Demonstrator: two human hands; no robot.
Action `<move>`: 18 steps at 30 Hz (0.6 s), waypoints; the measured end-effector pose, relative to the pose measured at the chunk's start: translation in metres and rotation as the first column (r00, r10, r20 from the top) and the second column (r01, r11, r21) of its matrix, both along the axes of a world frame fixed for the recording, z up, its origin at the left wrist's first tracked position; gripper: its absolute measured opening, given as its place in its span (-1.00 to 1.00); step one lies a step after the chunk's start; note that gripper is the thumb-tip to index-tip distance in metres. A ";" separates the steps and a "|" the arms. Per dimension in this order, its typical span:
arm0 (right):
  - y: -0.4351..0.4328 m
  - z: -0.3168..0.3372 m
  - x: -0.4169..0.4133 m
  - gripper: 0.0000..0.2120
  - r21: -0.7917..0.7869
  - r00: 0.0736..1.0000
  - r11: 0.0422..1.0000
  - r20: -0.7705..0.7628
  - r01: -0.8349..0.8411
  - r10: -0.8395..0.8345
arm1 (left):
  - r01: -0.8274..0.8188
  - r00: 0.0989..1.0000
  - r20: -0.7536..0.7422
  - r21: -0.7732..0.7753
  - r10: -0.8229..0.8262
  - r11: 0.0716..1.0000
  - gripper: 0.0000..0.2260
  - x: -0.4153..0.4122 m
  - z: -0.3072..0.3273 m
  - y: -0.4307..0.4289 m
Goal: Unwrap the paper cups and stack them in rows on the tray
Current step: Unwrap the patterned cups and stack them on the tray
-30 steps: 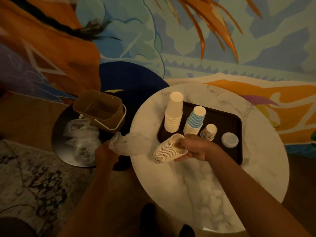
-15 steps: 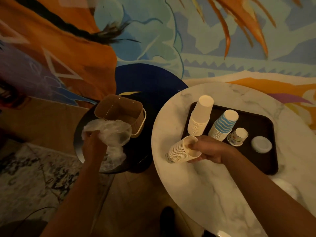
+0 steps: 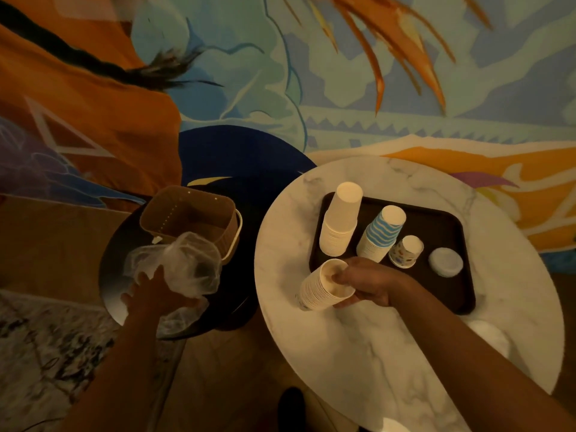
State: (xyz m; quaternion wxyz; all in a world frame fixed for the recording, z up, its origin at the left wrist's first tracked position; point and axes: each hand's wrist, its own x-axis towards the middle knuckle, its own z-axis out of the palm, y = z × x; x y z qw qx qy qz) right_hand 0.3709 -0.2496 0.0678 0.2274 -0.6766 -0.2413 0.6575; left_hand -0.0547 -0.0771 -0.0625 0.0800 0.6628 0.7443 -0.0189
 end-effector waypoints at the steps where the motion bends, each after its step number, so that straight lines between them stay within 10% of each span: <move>1: 0.000 0.000 0.001 -0.70 0.003 1.000 1.000 0.005 0.003 -0.003 | -0.046 0.999 0.012 -0.180 0.048 0.983 0.45 0.007 0.017 -0.009; 13: -0.007 0.005 0.011 -0.53 0.012 0.999 1.000 0.031 -0.019 0.019 | 0.413 0.894 0.193 -0.001 -0.405 0.911 0.40 0.171 0.077 -0.104; 18: -0.019 0.003 0.026 -0.57 -0.015 0.999 0.999 0.034 -0.029 0.029 | 0.598 0.635 0.619 -0.014 -0.462 0.802 0.21 0.251 0.091 -0.152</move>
